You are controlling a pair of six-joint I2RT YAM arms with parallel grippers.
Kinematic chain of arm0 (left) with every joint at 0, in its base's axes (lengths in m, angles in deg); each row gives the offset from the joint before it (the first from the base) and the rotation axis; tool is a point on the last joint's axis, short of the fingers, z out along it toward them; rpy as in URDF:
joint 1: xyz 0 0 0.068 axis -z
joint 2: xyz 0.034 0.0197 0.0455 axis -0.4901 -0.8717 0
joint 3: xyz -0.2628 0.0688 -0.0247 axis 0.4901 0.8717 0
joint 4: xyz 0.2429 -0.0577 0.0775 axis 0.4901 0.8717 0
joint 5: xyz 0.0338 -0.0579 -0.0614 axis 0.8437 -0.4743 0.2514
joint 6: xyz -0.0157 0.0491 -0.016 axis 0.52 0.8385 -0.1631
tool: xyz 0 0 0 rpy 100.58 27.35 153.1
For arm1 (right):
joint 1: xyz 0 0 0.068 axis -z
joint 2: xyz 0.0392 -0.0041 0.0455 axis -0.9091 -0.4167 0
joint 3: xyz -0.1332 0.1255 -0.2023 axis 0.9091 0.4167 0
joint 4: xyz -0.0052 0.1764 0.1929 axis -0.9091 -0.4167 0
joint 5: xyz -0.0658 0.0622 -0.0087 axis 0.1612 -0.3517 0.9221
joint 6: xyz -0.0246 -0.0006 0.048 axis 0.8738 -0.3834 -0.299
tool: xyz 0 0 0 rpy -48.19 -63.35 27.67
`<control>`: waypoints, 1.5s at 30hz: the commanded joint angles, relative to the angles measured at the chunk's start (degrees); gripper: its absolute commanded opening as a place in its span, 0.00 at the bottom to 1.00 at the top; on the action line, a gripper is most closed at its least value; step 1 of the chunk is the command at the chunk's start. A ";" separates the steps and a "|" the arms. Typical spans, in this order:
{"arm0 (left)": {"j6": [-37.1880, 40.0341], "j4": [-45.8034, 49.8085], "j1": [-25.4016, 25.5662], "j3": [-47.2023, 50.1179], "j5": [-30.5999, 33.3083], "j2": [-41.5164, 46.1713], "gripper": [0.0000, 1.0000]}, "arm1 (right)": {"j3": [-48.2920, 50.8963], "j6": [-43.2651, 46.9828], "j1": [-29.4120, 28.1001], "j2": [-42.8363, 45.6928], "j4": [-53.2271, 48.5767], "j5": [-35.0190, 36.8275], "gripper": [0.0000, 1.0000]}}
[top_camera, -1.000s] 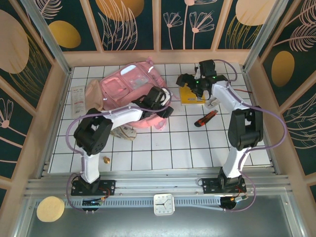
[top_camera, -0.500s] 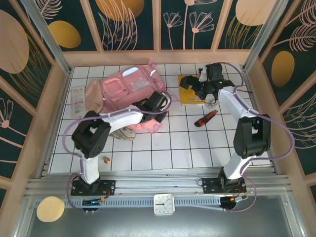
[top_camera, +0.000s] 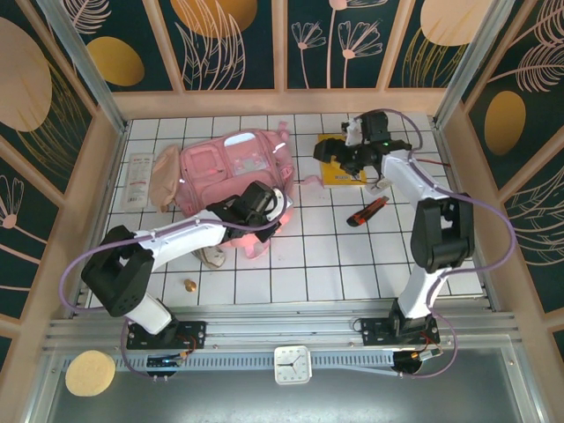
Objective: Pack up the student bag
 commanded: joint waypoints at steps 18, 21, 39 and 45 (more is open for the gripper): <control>14.52 9.27 -3.16 -8.18 7.78 12.74 0.00 | 18.40 7.70 -1.15 -1.15 50.48 -17.15 0.75; 16.19 9.70 -4.92 -8.40 6.89 14.97 0.00 | 17.00 13.80 0.45 -4.32 51.96 -25.50 0.65; 20.39 12.58 -6.30 -12.65 2.52 16.44 0.00 | 1.93 20.42 -4.13 -22.90 58.55 -32.68 0.71; 19.90 13.32 -6.30 -11.53 1.30 17.52 0.00 | -2.50 18.12 -4.79 -26.90 61.93 -30.24 0.71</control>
